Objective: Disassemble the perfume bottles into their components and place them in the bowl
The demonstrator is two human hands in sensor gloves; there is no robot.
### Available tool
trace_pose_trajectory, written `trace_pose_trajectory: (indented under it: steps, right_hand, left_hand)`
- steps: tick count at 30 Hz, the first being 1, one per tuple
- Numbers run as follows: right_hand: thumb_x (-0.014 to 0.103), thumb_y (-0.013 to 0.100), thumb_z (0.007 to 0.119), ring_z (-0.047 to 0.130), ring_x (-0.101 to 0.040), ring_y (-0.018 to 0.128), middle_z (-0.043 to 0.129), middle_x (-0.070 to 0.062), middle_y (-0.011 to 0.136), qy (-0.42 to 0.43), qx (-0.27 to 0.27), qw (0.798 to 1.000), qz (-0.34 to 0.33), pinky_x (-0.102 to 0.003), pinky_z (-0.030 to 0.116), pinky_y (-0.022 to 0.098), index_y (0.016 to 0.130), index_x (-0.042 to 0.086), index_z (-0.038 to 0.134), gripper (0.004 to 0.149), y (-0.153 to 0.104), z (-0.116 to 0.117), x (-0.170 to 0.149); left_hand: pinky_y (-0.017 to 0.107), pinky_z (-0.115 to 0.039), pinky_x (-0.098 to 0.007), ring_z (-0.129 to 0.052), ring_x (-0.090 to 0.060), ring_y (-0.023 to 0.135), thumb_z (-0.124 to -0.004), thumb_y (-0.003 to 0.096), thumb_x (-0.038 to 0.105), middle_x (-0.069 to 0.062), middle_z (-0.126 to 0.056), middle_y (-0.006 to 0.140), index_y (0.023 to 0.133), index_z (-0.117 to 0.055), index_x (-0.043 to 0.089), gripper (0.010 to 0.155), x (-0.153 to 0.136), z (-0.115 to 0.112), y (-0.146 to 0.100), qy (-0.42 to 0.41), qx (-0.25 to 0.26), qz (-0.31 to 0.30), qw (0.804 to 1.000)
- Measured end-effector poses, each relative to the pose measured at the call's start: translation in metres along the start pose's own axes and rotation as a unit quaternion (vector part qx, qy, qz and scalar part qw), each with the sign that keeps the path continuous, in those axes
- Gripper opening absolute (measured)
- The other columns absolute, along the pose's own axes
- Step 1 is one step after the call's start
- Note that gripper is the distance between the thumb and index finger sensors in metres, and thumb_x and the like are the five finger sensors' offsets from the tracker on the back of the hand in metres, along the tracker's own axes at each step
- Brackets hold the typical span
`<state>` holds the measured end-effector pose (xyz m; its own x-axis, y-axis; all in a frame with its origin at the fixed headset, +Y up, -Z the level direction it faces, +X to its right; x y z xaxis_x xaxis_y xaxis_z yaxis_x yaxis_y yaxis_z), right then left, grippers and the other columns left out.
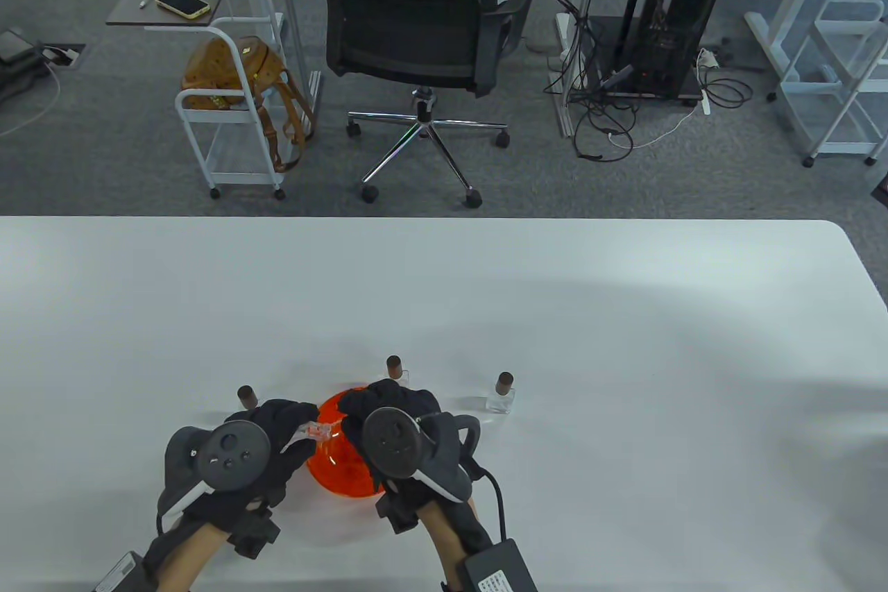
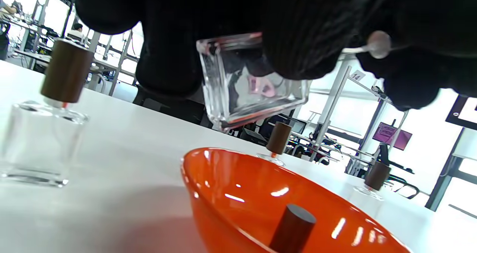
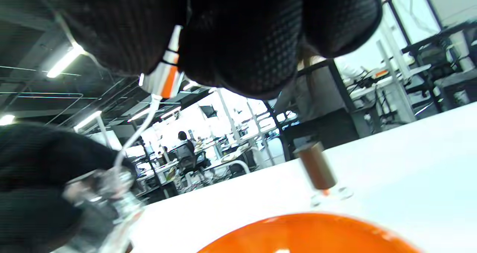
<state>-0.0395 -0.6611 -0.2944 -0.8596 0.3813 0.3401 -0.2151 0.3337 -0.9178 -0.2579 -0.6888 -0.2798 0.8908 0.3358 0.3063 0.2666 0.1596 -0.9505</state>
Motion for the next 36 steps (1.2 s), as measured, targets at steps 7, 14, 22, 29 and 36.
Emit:
trace_pose_trajectory:
  steps: [7,14,22,29,36]
  right_hand:
    - [0.043,0.032,0.089,0.105,-0.005,0.037,0.099,0.008,0.072,-0.27,0.055,0.961,-0.019,-0.046,0.086,0.049,0.074,0.035,0.087,0.042,0.001,0.056,0.007]
    - [0.045,0.032,0.089,0.103,-0.006,0.041,0.1,0.01,0.071,-0.322,0.105,0.939,-0.049,-0.047,0.084,0.052,0.073,0.036,0.087,0.043,0.001,0.084,0.015]
    - [0.046,0.033,0.085,0.104,-0.008,0.047,0.1,0.009,0.074,-0.303,0.102,0.947,-0.037,-0.048,0.082,0.054,0.075,0.036,0.087,0.044,0.001,0.072,0.008]
    - [0.048,0.034,0.08,0.104,-0.009,0.047,0.1,0.007,0.073,-0.23,0.044,0.972,0.003,-0.049,0.082,0.054,0.076,0.034,0.087,0.044,0.004,0.029,-0.005]
    - [0.049,0.036,0.078,0.105,-0.01,0.047,0.1,0.006,0.073,-0.19,0.025,0.981,0.041,-0.049,0.082,0.054,0.076,0.033,0.088,0.044,0.004,0.007,-0.026]
  left_hand:
    - [0.064,-0.07,-0.059,-0.103,-0.033,0.069,-0.088,0.0416,0.035,-0.013,-0.094,0.09,0.095,-0.084,0.019,0.056,0.004,-0.003,0.001,0.029,-0.008,0.004,1.0]
    - [0.063,-0.072,-0.058,-0.105,-0.032,0.065,-0.087,0.0426,0.034,-0.014,-0.095,0.089,0.101,-0.079,0.029,0.059,0.004,-0.004,0.001,0.032,-0.011,0.006,0.999]
    - [0.062,-0.073,-0.059,-0.106,-0.034,0.067,-0.087,0.0429,0.032,-0.014,-0.094,0.091,0.099,-0.081,0.025,0.057,0.01,-0.008,0.002,0.05,-0.022,0.004,0.998]
    - [0.06,-0.078,-0.058,-0.111,-0.031,0.064,-0.089,0.0421,0.033,-0.014,-0.097,0.089,0.098,-0.082,0.025,0.057,0.035,-0.011,0.022,0.121,-0.043,0.027,0.991]
    - [0.059,-0.077,-0.055,-0.108,-0.028,0.064,-0.09,0.0413,0.037,-0.008,-0.105,0.085,0.097,-0.085,0.027,0.057,0.067,-0.04,0.057,0.234,-0.121,0.063,0.963]
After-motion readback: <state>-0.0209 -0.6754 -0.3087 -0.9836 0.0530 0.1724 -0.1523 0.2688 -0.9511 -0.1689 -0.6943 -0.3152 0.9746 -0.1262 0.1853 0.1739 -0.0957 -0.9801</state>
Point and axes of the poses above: the tracker on the back of each hand, its own x axis roughly to the thumb side, its own y axis roughly from the wrist to the fingertips, z = x × y, the point moved 1 cm from there along y, roughly from the wrist to the fingertips
